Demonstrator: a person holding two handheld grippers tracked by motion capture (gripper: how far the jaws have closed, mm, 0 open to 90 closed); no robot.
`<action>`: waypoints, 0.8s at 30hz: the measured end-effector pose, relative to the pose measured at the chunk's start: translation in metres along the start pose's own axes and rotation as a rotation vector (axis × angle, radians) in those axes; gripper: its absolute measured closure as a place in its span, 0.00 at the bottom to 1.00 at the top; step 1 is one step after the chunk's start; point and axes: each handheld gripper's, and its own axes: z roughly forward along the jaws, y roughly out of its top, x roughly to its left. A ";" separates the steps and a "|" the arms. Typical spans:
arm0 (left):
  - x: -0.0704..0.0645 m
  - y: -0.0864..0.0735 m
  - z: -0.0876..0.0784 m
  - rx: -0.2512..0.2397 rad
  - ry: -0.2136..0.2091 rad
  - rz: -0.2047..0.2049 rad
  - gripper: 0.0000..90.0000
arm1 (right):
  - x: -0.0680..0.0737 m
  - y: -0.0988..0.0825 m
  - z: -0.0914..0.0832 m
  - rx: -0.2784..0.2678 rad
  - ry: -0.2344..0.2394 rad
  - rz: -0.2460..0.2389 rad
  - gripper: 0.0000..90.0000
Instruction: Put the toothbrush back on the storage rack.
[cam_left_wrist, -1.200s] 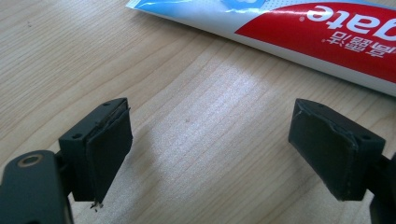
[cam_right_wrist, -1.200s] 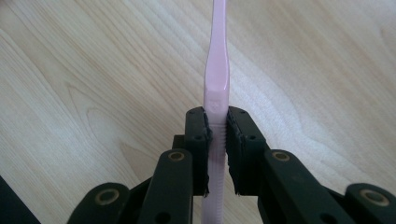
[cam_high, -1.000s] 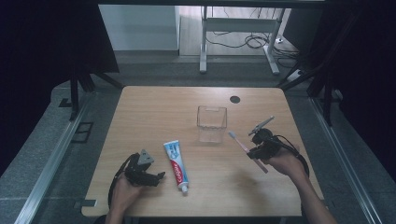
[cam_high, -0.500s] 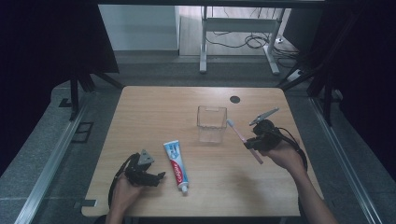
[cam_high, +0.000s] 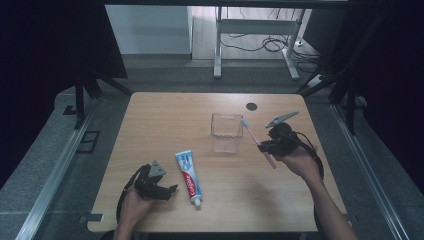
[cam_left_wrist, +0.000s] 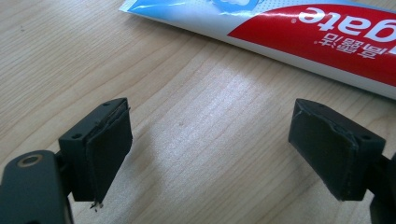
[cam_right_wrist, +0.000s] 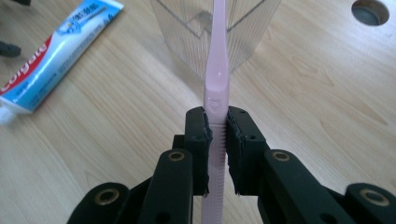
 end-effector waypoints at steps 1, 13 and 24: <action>0.000 0.000 0.000 0.001 0.000 0.000 0.15 | 0.000 0.003 0.000 -0.016 0.001 -0.004 0.88; 0.000 0.000 -0.001 -0.001 0.001 0.004 0.15 | 0.004 0.021 0.006 -0.062 -0.007 0.003 0.88; 0.000 0.000 -0.001 -0.003 0.001 0.002 0.15 | 0.007 0.036 0.013 -0.097 0.000 0.003 0.88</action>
